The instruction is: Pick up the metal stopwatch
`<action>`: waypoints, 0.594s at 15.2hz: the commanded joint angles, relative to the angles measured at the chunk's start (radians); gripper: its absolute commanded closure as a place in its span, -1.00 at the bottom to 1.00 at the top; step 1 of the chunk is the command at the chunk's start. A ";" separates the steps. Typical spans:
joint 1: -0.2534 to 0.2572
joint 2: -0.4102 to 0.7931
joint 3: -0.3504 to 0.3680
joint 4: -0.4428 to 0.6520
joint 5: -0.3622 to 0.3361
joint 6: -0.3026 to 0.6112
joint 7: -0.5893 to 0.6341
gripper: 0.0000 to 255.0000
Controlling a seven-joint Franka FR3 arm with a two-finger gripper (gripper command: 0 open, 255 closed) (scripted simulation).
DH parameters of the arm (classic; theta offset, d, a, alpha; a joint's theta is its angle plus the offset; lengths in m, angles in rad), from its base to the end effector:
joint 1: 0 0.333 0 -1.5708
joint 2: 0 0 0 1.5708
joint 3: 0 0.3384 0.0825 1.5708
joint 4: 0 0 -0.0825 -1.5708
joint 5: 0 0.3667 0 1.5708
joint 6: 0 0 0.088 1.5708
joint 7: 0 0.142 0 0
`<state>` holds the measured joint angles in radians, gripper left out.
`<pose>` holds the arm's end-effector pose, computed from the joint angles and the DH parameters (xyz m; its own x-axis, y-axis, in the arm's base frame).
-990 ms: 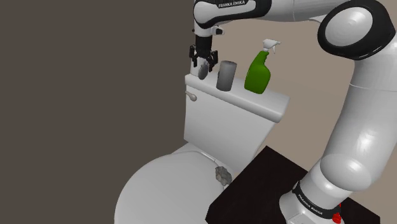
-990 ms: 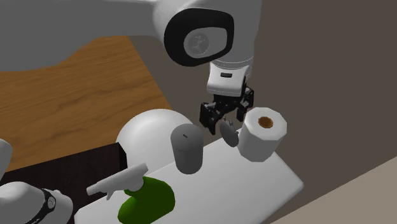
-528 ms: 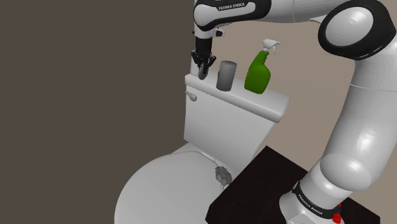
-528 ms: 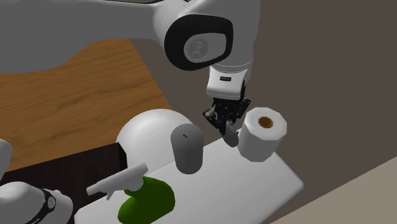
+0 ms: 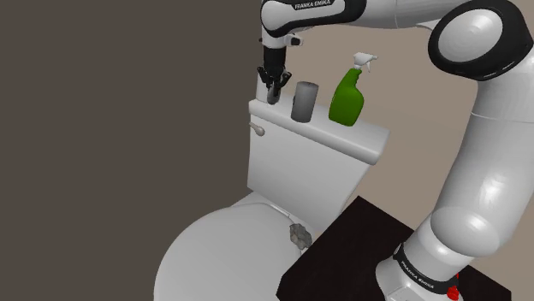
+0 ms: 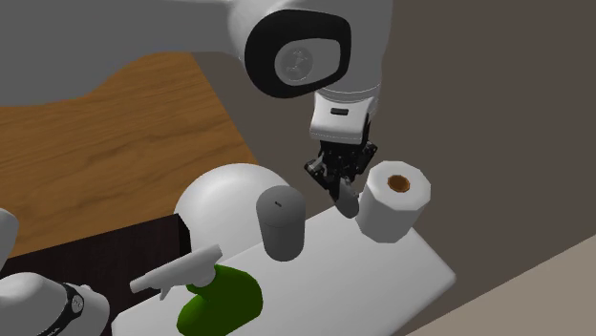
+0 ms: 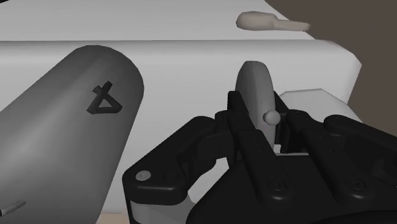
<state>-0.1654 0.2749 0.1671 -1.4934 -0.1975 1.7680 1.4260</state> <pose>0.6347 -0.0346 0.5066 0.1772 -0.9732 0.1467 -0.9841 -0.1762 0.0200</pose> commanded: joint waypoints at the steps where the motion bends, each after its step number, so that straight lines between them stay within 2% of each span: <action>1: 0.001 0.003 0.000 0.031 0.000 -0.028 -0.004 1.00; 9: 0.008 0.020 0.002 0.162 0.000 -0.141 -0.019 1.00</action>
<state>-0.1569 0.2905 0.1693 -1.3512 -0.1974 1.6425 1.4110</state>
